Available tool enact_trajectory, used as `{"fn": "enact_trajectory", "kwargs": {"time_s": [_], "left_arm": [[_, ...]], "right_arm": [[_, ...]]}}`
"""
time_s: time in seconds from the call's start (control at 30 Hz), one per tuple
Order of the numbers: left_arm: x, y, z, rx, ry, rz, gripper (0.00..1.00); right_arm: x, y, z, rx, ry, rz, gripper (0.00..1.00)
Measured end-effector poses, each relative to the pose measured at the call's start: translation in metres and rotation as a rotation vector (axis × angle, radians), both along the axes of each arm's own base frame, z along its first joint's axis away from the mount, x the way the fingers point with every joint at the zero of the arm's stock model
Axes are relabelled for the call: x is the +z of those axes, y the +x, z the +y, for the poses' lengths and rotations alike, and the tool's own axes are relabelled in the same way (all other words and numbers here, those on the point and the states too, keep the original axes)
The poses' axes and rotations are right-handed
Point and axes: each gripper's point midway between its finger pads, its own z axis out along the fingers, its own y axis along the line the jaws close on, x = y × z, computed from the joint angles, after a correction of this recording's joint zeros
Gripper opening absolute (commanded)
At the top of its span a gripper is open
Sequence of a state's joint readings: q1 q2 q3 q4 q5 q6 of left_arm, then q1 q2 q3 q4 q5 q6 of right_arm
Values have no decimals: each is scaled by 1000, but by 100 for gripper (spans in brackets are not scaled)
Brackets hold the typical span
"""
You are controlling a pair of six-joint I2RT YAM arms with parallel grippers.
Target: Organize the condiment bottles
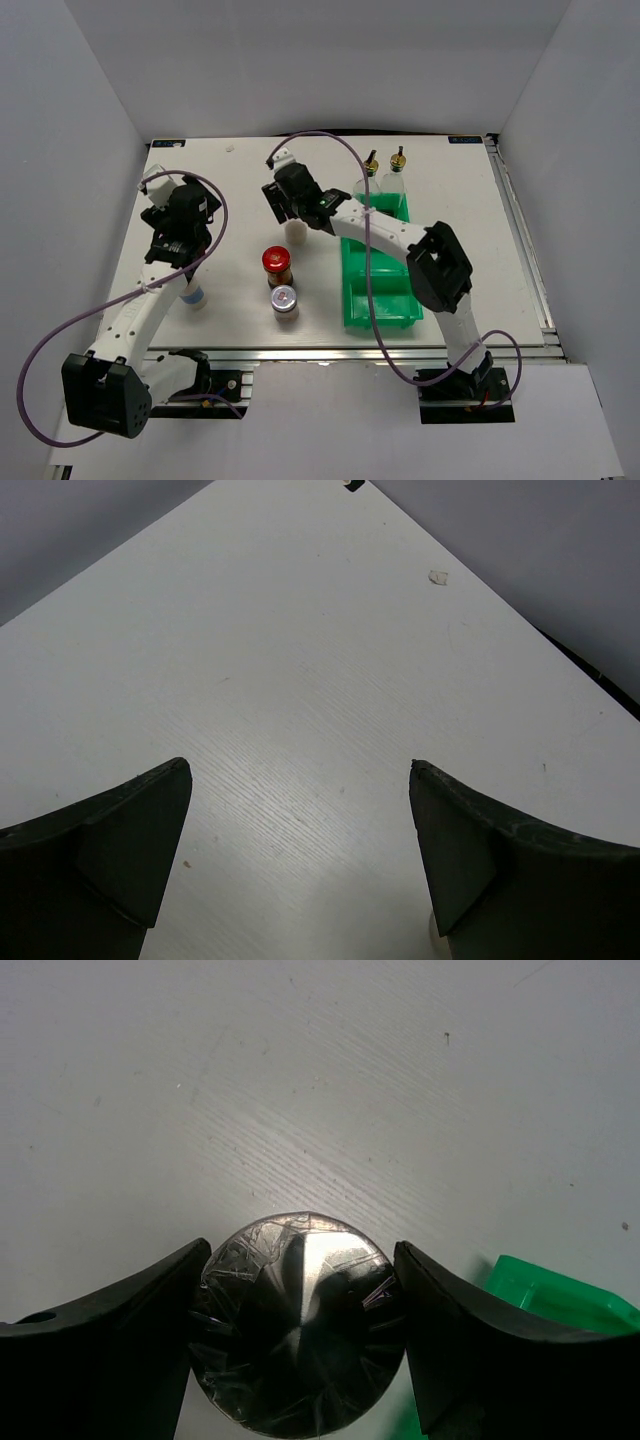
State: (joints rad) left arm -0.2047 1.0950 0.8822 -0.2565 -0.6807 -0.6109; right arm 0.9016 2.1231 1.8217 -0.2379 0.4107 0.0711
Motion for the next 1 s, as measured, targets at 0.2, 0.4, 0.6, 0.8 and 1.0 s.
{"fn": "enact_trajectory", "kwargs": {"time_s": [0.2,0.4,0.6,0.8,1.0], "left_arm": [[0,-2,-1,-9,-4,-3,98],[0,-1,-3,-21,-3,-2,98],[-1,0,-5,-35,-8,-2,98],[-1,1,-10,-62,-20,-1,98],[0,2,-13,-80,-28,-5,98]], "right_arm": [[31,-38,-24,87,50,15,20],[103,-74,-64,103,172,-89,20],[123,-101,-123,12,209,-155,20],[94,-113,-195,-167,163,-137,20],[75,-102,-252,-336,139,-117,20]]}}
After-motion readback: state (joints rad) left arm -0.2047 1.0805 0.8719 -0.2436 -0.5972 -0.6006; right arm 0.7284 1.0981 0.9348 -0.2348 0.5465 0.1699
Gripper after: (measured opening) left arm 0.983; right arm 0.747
